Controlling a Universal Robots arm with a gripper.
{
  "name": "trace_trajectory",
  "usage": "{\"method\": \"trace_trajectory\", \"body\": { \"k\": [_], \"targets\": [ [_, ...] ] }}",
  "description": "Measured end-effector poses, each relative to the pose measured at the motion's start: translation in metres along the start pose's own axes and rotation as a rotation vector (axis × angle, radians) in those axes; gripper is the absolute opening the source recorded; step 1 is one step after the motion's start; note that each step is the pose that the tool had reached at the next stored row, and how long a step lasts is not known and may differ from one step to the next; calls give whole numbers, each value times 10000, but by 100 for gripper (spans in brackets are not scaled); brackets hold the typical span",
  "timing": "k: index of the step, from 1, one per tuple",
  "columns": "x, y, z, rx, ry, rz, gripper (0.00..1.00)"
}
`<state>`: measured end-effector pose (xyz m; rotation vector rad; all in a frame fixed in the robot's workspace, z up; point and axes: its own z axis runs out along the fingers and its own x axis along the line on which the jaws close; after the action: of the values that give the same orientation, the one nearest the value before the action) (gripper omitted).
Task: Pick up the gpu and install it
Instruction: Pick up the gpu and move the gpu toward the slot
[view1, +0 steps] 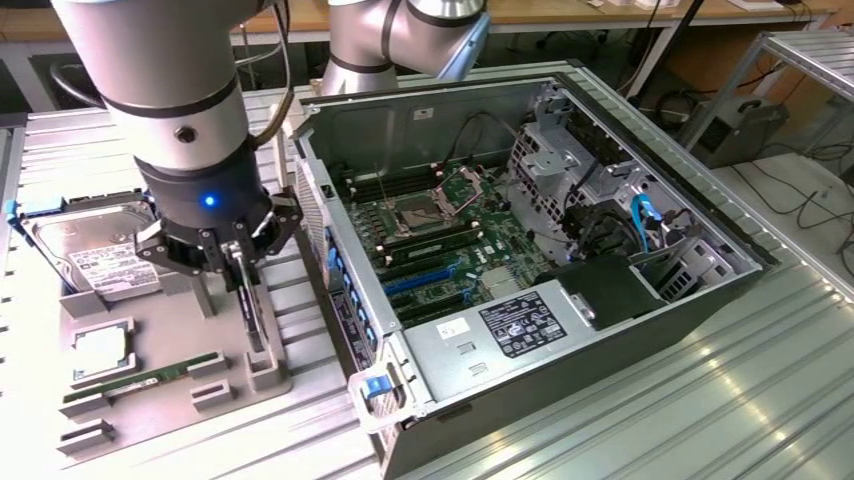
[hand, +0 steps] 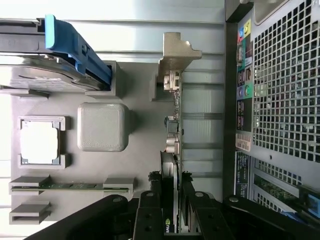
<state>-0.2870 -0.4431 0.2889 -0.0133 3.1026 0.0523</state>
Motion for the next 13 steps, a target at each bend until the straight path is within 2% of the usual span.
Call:
{"method": "trace_trajectory", "body": {
  "k": [4, 13],
  "targets": [
    [-29, 3, -128, -6, 0, 1, 26],
    [-157, 1, -566, -46, -1, 3, 26]
  ]
}}
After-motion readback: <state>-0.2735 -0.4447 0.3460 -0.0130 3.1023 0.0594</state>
